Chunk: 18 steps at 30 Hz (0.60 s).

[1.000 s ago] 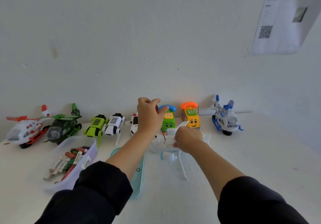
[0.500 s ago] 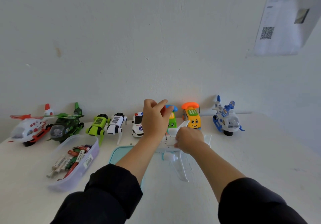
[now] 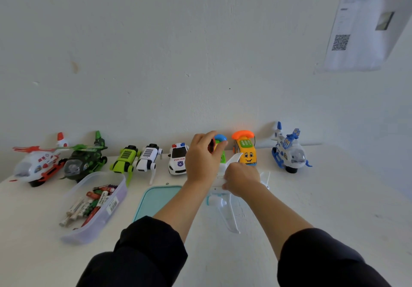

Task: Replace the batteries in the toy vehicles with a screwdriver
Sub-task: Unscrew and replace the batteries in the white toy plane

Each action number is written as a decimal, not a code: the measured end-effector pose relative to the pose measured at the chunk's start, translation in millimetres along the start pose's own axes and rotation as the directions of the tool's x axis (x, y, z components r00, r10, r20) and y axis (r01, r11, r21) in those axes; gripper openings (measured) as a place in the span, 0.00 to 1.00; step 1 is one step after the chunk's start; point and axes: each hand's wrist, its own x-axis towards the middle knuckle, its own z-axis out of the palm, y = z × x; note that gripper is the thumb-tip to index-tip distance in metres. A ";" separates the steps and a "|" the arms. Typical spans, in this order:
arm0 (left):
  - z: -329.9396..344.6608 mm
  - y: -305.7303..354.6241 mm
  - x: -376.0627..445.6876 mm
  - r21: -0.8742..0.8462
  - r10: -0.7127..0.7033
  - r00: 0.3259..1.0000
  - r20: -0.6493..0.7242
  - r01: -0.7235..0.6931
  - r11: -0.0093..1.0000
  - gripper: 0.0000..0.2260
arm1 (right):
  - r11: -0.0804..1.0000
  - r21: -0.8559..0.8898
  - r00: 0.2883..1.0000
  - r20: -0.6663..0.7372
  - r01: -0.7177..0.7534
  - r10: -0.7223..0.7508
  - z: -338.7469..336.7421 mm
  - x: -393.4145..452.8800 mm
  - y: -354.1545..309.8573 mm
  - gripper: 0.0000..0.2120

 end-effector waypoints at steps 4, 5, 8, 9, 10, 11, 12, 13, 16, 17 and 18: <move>-1.0 -4.1 4.9 0.001 -0.054 0.998 -0.018 0.054 0.999 0.09 | 1.000 0.008 1.000 -0.007 -0.006 0.006 1.8 1.0 0.1 0.14; -2.3 -3.9 3.8 -0.010 -0.059 0.998 -0.004 0.059 0.998 0.10 | 1.000 0.010 1.000 -0.009 -0.008 0.008 2.4 1.4 0.6 0.14; -8.6 -7.4 3.6 -0.065 -0.138 0.990 -0.002 0.137 0.988 0.08 | 1.000 0.008 1.000 -0.010 -0.007 0.007 3.4 2.2 1.3 0.15; -10.3 -10.3 3.8 -0.077 -0.161 0.987 0.000 0.160 0.984 0.05 | 1.000 0.010 1.000 -0.008 -0.006 0.006 3.4 2.1 1.3 0.15; -11.8 -12.6 3.8 -0.081 -0.172 0.985 0.005 0.171 0.982 0.03 | 1.000 0.010 1.000 -0.009 -0.005 0.005 3.6 2.3 1.8 0.15; -14.1 -15.2 4.4 -0.063 -0.175 0.985 0.001 0.175 0.983 0.03 | 1.000 0.006 1.000 -0.012 -0.003 0.003 4.2 3.4 2.0 0.15; -16.8 -16.6 4.8 -0.021 -0.165 0.986 -0.019 0.165 0.986 0.05 | 1.000 0.000 1.000 -0.010 -0.004 0.004 4.7 4.1 2.3 0.15; -19.3 -18.4 5.7 0.023 -0.161 0.986 -0.041 0.162 0.986 0.09 | 1.000 -0.003 1.000 -0.009 -0.006 0.006 5.1 5.0 2.3 0.16; -25.2 -24.0 11.4 0.044 -0.157 0.987 -0.039 0.158 0.986 0.13 | 1.000 -0.003 1.000 0.001 -0.012 0.012 5.5 7.6 2.6 0.16; -26.4 -25.4 13.2 0.041 -0.150 0.989 -0.014 0.150 0.988 0.12 | 1.000 -0.005 1.000 0.007 -0.015 0.015 5.5 8.1 2.7 0.16; -27.4 -28.7 14.8 0.027 -0.152 0.988 0.018 0.151 0.988 0.10 | 1.000 -0.007 1.000 0.011 -0.017 0.017 5.3 8.6 2.0 0.16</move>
